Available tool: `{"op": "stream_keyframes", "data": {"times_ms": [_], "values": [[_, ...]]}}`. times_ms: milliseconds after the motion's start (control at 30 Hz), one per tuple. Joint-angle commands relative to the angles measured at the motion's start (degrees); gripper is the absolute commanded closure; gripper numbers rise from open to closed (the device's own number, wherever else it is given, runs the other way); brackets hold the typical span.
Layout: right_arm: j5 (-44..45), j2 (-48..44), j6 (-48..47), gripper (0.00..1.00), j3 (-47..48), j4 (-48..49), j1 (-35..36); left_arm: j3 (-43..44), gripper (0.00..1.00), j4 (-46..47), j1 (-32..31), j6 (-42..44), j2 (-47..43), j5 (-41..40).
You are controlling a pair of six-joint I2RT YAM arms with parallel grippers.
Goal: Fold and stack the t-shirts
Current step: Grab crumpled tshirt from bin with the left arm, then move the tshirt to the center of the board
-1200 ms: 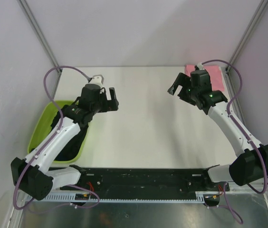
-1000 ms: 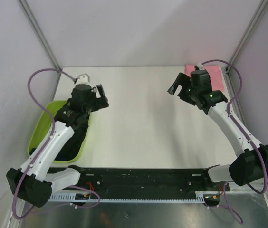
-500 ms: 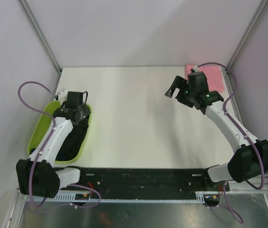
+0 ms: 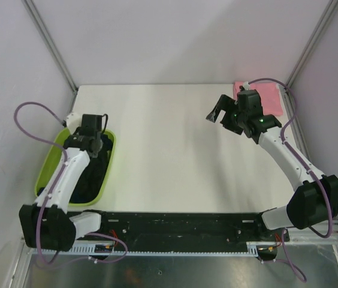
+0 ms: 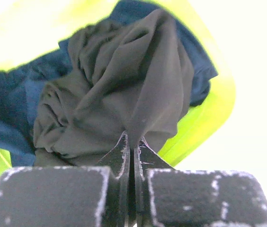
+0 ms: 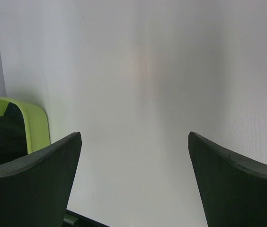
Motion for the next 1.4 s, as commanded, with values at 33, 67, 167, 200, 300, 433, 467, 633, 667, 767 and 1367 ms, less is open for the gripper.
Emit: {"op": "stream_keyframes", "data": {"times_ms": [33,67,167,200,300,433,467,633,667,767,1367], "values": [[-1.79,0.39,1.15,0.01,0.02,3.02,-0.32,10.63,1.00,0.89,0.43,4.01,-8.25,-7.47],[-1.97,0.37,1.30,0.01,0.02,3.23,-0.34,12.42,1.00,0.92,0.44,4.81,-9.04,-7.72],[-2.46,0.35,1.67,0.01,0.02,3.82,-0.49,18.70,1.00,0.90,0.44,6.97,-11.11,-7.13],[-2.61,0.35,1.78,0.01,0.06,4.16,-0.56,20.50,1.00,0.93,0.40,7.61,-11.53,-6.41],[-3.41,0.23,2.18,0.01,0.08,5.40,-0.97,26.76,1.00,1.00,0.43,8.94,-12.03,-3.64],[-3.90,-0.50,2.69,0.01,0.10,6.86,-1.46,34.13,1.00,1.18,0.44,10.31,-11.31,0.18],[-3.82,-0.69,2.73,0.01,0.10,7.18,-1.61,36.17,1.00,1.28,0.44,10.73,-10.66,2.03],[-3.09,-2.22,2.83,0.01,0.10,7.91,-2.85,44.92,1.00,2.14,-1.09,11.83,-6.98,13.06],[-2.92,-2.60,2.89,0.01,0.10,7.97,-3.14,46.57,1.00,2.25,-2.52,12.54,-6.26,13.66],[-2.41,-3.73,2.90,0.01,0.17,7.78,-3.81,51.95,1.00,2.76,-9.33,15.19,-3.67,13.45],[5.32,-11.43,0.16,0.01,0.28,0.10,-7.45,49.86,1.00,7.30,-40.00,13.60,12.54,17.58]]}}
